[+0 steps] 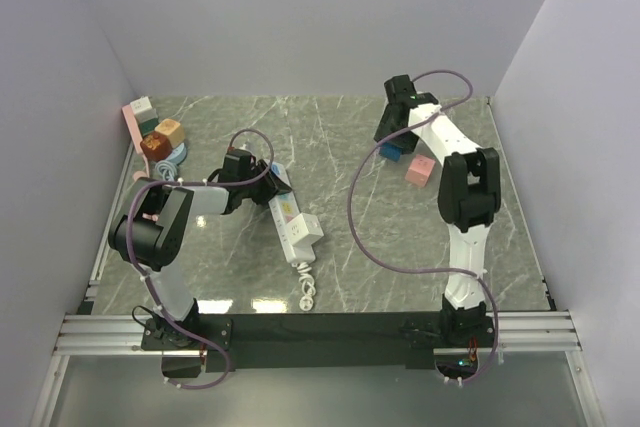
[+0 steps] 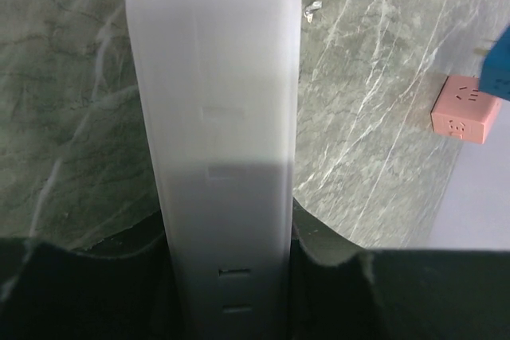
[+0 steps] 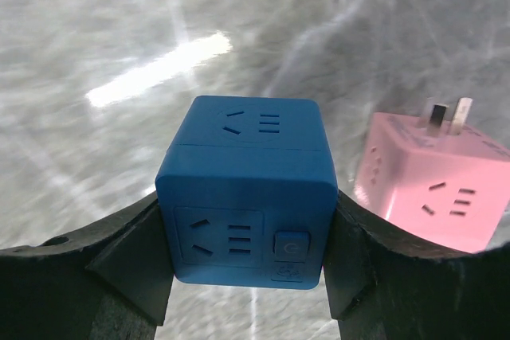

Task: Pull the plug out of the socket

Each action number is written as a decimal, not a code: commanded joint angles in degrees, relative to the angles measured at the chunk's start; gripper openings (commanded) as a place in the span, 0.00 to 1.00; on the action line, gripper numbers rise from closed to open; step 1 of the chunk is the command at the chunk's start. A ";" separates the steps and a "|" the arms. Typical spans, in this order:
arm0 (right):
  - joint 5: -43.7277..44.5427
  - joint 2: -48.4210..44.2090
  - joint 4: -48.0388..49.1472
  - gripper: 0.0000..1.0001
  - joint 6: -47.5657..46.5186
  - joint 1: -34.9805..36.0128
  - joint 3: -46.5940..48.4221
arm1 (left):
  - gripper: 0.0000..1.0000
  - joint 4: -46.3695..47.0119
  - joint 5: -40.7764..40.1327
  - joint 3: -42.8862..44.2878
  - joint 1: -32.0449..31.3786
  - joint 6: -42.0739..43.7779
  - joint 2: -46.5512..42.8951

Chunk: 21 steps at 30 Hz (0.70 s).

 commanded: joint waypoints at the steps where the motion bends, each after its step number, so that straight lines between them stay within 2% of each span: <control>1: 7.15 2.88 -6.99 0.04 0.99 0.61 5.56 | 0.01 -0.13 -0.62 2.34 -0.04 1.77 -2.72; 4: 7.25 3.25 -7.09 0.21 1.17 0.34 4.71 | 0.01 -0.74 -0.97 2.52 -0.04 1.60 -3.42; 5: 7.25 1.59 -6.47 0.32 0.91 0.26 4.00 | 0.01 -0.83 -0.98 2.52 0.04 1.68 -3.51; 6: 7.16 0.70 -5.86 0.47 0.65 0.26 3.21 | 0.01 -0.83 -1.06 2.52 0.05 1.60 -3.69; 7: 7.42 -0.26 -5.24 0.69 0.29 0.34 2.24 | 0.01 -0.92 -1.06 2.52 -0.04 1.51 -3.69; 8: 7.51 -2.10 -4.97 0.82 0.03 0.26 1.97 | 0.01 -1.00 -1.15 2.52 0.04 1.59 -3.69; 9: 7.33 -2.73 -5.41 0.90 -0.23 0.00 1.88 | 0.01 -0.92 -1.15 2.43 0.05 1.59 -3.78; 15: 3.13 -11.77 -3.23 0.95 -1.55 -0.09 -1.97 | 0.01 -1.00 -1.41 2.61 0.05 1.68 -3.43; 18: -11.34 -19.15 3.78 0.96 -4.62 1.13 -13.53 | 0.01 -0.74 -1.07 2.78 0.05 1.60 -3.08; 21: -25.42 -25.92 11.60 0.97 -7.88 5.34 -21.73 | 0.01 -0.48 -0.45 3.31 0.13 1.42 -2.37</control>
